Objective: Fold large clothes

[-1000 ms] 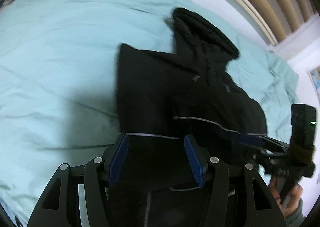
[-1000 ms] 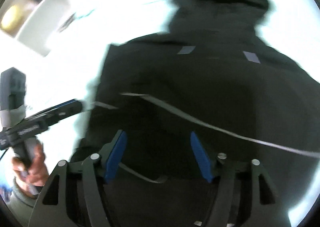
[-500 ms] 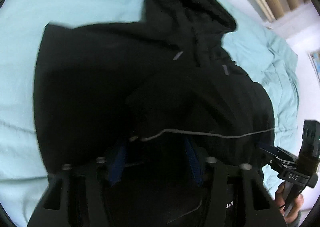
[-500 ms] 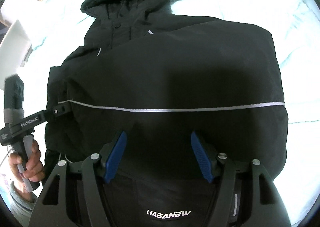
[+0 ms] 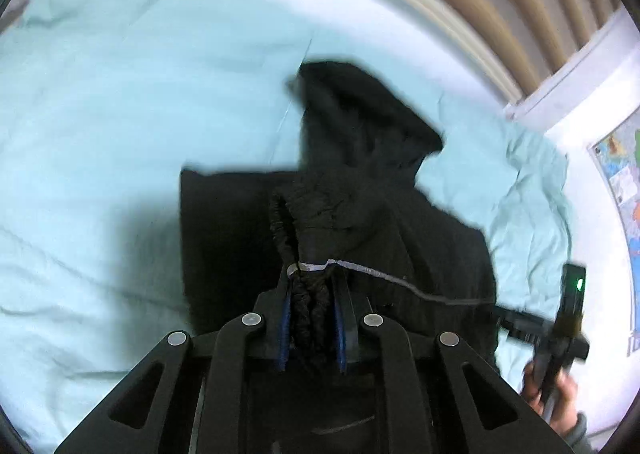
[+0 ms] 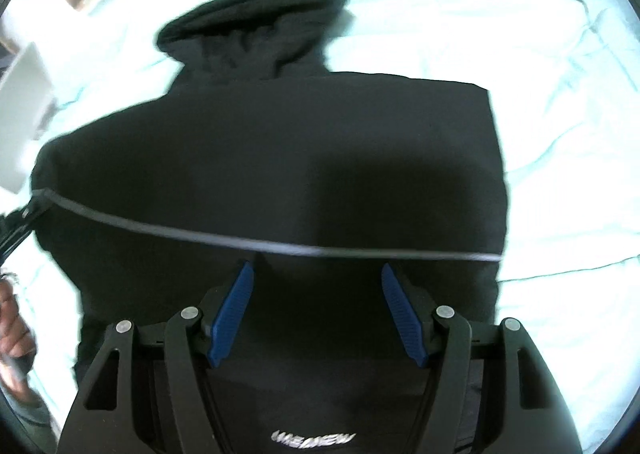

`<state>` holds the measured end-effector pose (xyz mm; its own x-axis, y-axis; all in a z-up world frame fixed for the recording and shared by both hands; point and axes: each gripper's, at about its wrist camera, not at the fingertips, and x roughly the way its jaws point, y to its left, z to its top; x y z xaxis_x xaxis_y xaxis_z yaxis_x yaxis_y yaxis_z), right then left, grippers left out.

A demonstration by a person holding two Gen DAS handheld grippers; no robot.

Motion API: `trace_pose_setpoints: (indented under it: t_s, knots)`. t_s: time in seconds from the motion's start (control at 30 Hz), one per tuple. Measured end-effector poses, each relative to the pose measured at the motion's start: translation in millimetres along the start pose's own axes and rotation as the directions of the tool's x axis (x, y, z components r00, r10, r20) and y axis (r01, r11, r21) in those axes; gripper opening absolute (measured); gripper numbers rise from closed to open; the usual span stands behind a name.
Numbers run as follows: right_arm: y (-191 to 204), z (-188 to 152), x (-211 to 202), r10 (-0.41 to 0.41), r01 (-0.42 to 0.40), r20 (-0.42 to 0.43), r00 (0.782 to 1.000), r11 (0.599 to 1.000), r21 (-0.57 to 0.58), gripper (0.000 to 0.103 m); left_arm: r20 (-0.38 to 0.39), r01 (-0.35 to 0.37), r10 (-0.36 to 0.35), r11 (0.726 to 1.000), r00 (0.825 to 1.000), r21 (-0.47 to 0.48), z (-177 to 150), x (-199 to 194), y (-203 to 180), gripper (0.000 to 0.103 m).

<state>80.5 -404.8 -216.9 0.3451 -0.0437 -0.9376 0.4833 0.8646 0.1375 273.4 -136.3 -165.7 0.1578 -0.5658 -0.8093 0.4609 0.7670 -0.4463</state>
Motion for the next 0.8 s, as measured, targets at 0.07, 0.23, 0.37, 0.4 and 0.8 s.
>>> trace_pose_setpoints:
  t_s: [0.07,0.23,0.37,0.4,0.8]
  knots:
    - [-3.5,2.9,16.4,-0.045,0.046,-0.030,0.999,0.999,0.010,0.069,-0.114,-0.083,0.083,0.997,0.990,0.006,-12.0,33.5,9.0,0.019]
    - [1.5,-1.9,65.8,-0.167,0.164,-0.082,0.983,0.985,-0.046,0.069,-0.162,-0.134,0.131,0.991,0.978,-0.009,-33.7,69.1,20.9,0.021]
    - [2.0,-1.7,66.5,-0.168,0.164,-0.084,0.982,0.985,-0.054,0.069,-0.136,-0.091,0.090,0.996,0.987,-0.004,-32.5,46.8,17.6,0.023]
    - [0.6,-1.6,64.5,-0.155,0.151,-0.086,0.984,0.987,-0.050,0.069,-0.133,-0.084,0.083,0.996,0.988,-0.003,-32.0,37.6,15.8,0.024]
    - [-20.2,42.5,14.8,-0.103,0.103,0.045,0.994,0.995,0.011,0.073,0.074,-0.120,0.114,0.990,0.991,0.078,-15.6,-13.8,-44.1,0.043]
